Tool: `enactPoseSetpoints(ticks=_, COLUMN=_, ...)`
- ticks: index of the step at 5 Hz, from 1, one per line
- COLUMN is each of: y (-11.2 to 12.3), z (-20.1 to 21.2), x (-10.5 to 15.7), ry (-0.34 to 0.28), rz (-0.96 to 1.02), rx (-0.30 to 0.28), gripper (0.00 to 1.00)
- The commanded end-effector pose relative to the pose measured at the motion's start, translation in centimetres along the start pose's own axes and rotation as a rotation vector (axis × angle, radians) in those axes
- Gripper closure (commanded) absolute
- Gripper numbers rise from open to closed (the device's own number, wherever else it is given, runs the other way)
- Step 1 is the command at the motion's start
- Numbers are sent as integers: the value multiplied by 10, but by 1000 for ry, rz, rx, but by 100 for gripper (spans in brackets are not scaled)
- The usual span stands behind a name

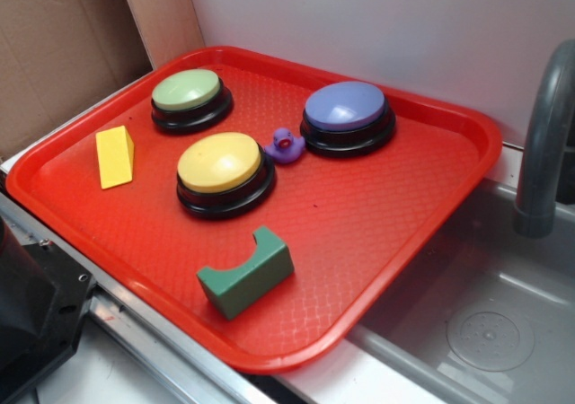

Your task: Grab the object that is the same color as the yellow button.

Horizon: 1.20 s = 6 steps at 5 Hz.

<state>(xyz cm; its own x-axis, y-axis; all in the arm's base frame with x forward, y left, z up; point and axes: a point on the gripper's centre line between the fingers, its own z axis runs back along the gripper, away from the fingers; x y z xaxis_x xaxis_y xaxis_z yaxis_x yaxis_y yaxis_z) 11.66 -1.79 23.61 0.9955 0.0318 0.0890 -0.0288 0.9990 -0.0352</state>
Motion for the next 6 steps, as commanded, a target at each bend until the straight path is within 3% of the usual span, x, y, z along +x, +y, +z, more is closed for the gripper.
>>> enactPoseSetpoints(ticks=1, y=0, z=0, x=0, ry=0, rz=0, rx=0, gripper=0)
enactPoseSetpoints(ticks=3, y=16, z=-25, x=2, ry=-71, rz=216, rx=-68, gripper=0)
enactPoseSetpoints(ticks=6, y=58, z=-91, x=12, ry=-104, rz=608, rx=-29, gripper=0)
